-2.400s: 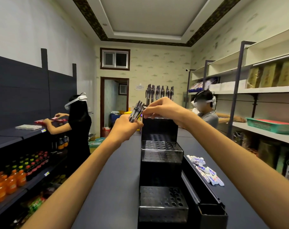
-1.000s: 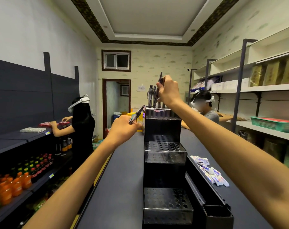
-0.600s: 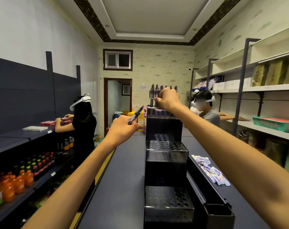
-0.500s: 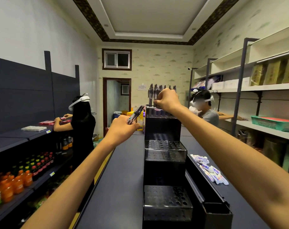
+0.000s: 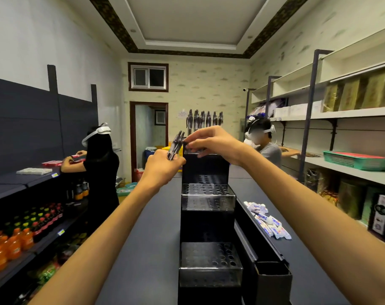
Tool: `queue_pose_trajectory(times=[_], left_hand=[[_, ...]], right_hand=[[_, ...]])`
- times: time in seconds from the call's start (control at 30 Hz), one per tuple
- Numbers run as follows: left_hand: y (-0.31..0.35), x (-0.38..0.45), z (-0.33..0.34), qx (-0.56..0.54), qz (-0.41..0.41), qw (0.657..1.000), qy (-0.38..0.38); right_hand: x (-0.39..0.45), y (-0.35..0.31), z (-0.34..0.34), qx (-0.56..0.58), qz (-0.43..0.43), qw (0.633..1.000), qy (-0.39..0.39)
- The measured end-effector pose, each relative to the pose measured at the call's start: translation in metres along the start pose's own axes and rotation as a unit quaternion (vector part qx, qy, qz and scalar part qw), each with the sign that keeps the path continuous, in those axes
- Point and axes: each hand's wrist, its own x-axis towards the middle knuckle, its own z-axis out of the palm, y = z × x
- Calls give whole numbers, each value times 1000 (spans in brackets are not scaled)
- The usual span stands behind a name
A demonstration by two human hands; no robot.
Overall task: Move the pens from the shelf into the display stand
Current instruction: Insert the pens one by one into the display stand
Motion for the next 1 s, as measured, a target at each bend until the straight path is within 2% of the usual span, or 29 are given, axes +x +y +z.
queue_pose_trajectory(times=[0.1,0.5,0.63,0.8,1.0], left_hand=[[5,-2,4,-19,-2,1000,-18],[12,-6,8,-78,14,996,-51],[18,-8,3,-108,4,992,-68],[15,-15,1,-87,-18,993,-74],[9,-18,-9,-26,-24,999,-40]], right_hand=[[-4,7,3,5,1,1000,-29],[-15,8,12,35,5,999,0],[-14,1,22,62,-3,997,50],[-10,-19,19,179,-4,971,156],[-2,-30,4,166,-11,961,221]])
